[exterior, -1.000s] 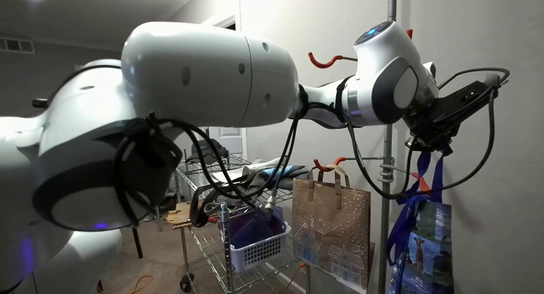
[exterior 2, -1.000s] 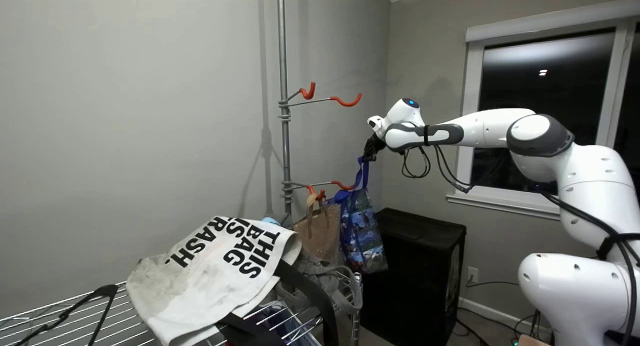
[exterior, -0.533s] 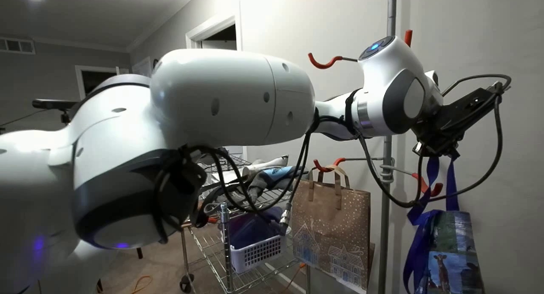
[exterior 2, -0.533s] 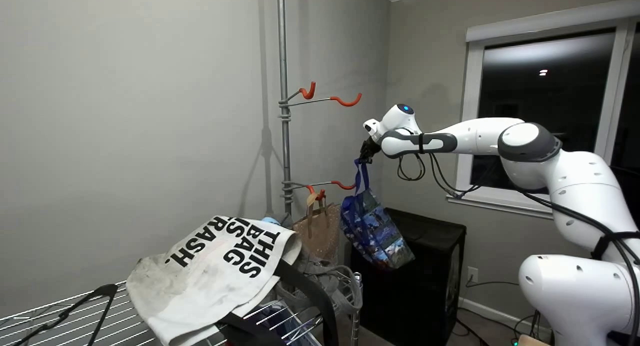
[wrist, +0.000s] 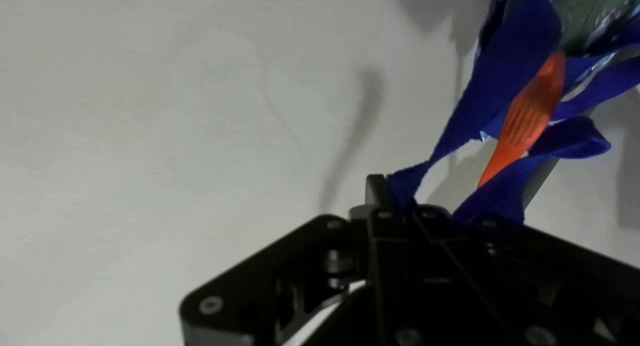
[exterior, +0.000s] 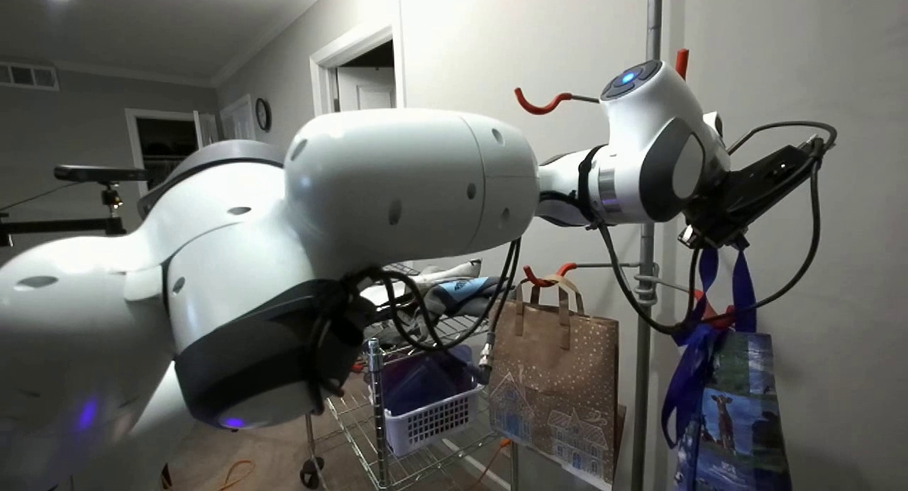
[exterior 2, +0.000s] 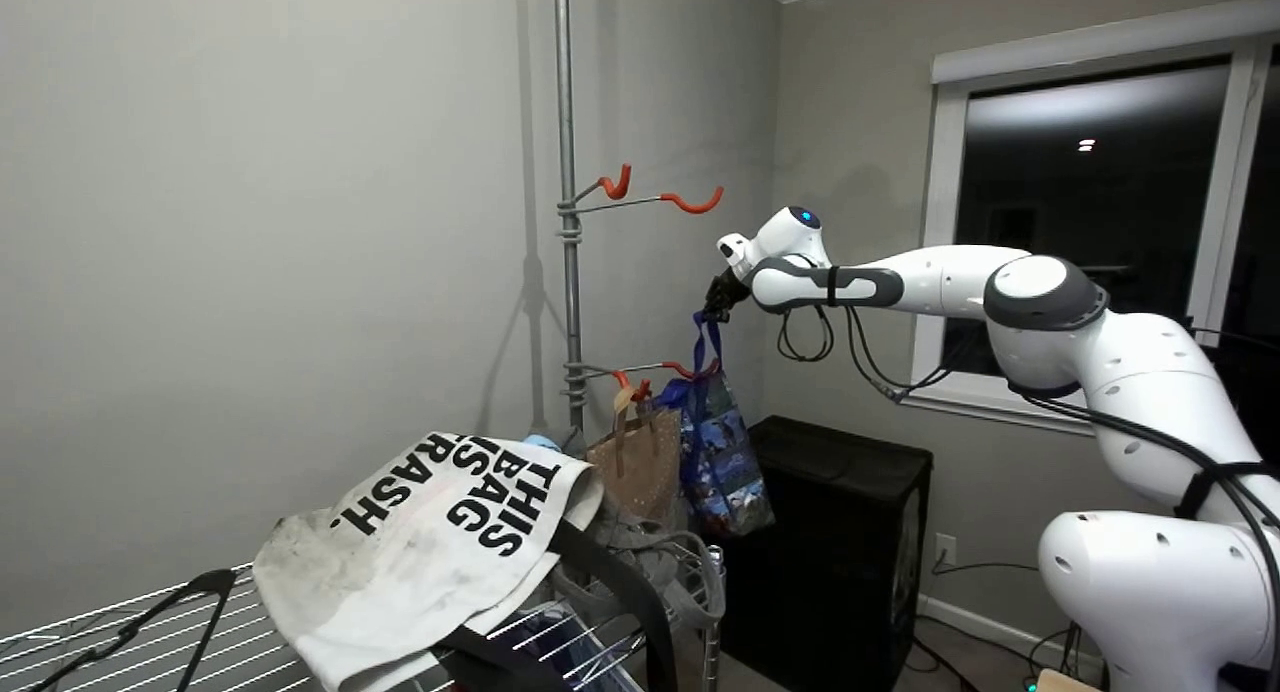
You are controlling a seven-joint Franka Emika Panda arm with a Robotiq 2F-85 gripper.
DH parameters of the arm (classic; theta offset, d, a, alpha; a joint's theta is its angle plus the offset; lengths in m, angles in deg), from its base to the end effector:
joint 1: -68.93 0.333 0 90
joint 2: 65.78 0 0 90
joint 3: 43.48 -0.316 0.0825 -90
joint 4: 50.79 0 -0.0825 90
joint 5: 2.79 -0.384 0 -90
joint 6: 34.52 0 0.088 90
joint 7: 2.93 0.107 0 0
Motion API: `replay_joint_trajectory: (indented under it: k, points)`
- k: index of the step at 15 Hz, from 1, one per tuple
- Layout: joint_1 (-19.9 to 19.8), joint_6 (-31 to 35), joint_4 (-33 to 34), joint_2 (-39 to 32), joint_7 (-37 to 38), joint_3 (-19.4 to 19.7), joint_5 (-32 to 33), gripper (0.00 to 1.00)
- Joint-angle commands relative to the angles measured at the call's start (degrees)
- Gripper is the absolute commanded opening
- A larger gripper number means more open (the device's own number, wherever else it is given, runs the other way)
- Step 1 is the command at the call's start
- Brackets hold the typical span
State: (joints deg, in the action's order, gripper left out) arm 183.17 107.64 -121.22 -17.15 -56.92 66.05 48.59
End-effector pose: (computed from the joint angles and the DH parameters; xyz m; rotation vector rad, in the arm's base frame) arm 0.6952 -0.2873 0.5755 2.1839 1.1132 0.9689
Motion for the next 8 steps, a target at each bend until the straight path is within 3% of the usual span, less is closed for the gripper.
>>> replay_joint_trajectory:
  k: [1, 8]
  points:
    - [0.69, 0.13, 2.8, 1.69, -2.27, -0.97, 2.83, 0.0]
    - [0.98, 1.0, 4.63, 2.33, -2.2, -0.7, 8.12, 0.0]
